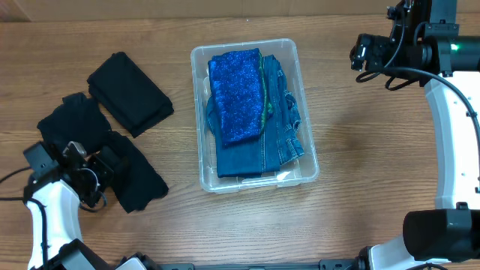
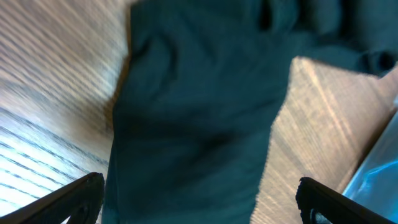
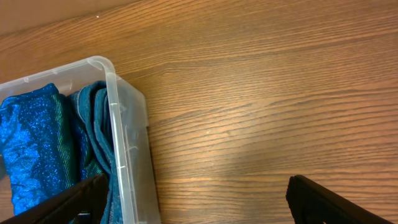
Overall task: Pack container
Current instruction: 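Grasp the black cloth on the left with the left gripper and lift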
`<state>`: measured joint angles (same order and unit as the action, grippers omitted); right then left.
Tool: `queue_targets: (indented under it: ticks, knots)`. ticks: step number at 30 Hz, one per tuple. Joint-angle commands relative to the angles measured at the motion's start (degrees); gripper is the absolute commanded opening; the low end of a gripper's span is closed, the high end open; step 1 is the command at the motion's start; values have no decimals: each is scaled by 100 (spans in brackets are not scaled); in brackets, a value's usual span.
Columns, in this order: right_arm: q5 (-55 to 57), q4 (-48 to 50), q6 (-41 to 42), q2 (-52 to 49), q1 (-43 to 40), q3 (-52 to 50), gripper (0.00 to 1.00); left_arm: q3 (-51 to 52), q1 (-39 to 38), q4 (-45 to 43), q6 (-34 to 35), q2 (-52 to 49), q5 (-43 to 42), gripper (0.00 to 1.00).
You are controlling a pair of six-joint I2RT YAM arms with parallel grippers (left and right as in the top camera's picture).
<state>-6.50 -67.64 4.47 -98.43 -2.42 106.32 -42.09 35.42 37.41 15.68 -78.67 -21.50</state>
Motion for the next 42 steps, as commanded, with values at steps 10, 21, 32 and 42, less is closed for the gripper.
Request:
queue_targets:
  ticks: [10,21,32,42]
  knots:
    - [-42,20,-2,52,4,15,96,811,74,-562,-199,20,586,100]
    - [-42,22,-2,50,4,15,97,970,59,-1283,-549,-612,-262,98]
    - [-42,0,0,50,4,15,97,970,57,-1582,-614,-1773,-1012,71]
    - [-42,-2,0,50,4,15,97,935,57,-1694,-612,-1773,-1429,4]
